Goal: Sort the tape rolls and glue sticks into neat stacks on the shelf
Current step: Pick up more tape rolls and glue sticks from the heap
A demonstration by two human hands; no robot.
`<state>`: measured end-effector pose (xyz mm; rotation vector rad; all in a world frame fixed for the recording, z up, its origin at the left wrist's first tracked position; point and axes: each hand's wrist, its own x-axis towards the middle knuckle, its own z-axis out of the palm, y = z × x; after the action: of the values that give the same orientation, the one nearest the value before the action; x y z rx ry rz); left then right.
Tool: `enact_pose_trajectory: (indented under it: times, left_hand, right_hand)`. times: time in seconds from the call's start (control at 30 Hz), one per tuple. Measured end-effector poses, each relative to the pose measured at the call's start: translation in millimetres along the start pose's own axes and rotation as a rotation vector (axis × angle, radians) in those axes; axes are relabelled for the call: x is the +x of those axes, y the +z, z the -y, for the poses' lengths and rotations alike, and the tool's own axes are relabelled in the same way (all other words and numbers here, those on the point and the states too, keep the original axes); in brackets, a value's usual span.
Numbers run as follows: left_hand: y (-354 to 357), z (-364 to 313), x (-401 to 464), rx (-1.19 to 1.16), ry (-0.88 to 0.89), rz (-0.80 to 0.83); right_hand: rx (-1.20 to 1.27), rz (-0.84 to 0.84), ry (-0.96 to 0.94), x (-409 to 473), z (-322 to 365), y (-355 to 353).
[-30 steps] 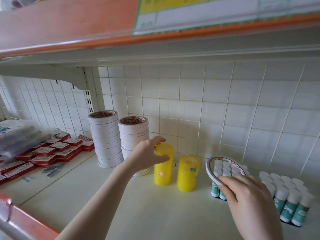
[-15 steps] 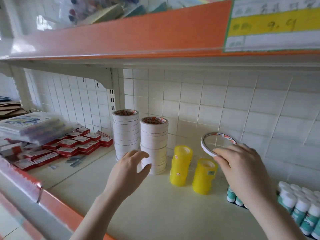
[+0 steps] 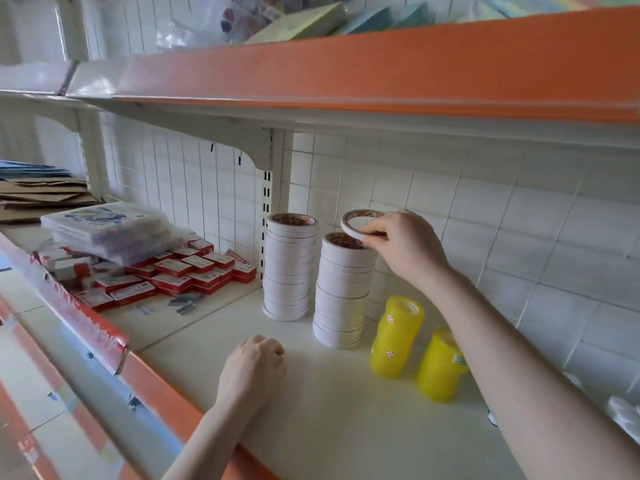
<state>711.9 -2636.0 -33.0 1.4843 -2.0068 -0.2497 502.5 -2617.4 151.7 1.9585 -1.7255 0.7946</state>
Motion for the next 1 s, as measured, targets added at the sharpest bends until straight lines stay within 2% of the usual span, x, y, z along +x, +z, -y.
enact_pose_trajectory:
  times: [0.17,0.37,1.0]
  left_hand:
    - [5,4,1,0.011,0.028,-0.012]
    - [9,6,2,0.013,0.056,-0.030]
    - [13,10,4,0.018,0.057,-0.023]
  right_hand:
    - [0.057,0.118,0.047,13,5,12]
    - [0.097,0.170,0.086,14,9,19]
    - [0.208,0.193,0.125,14,6,23]
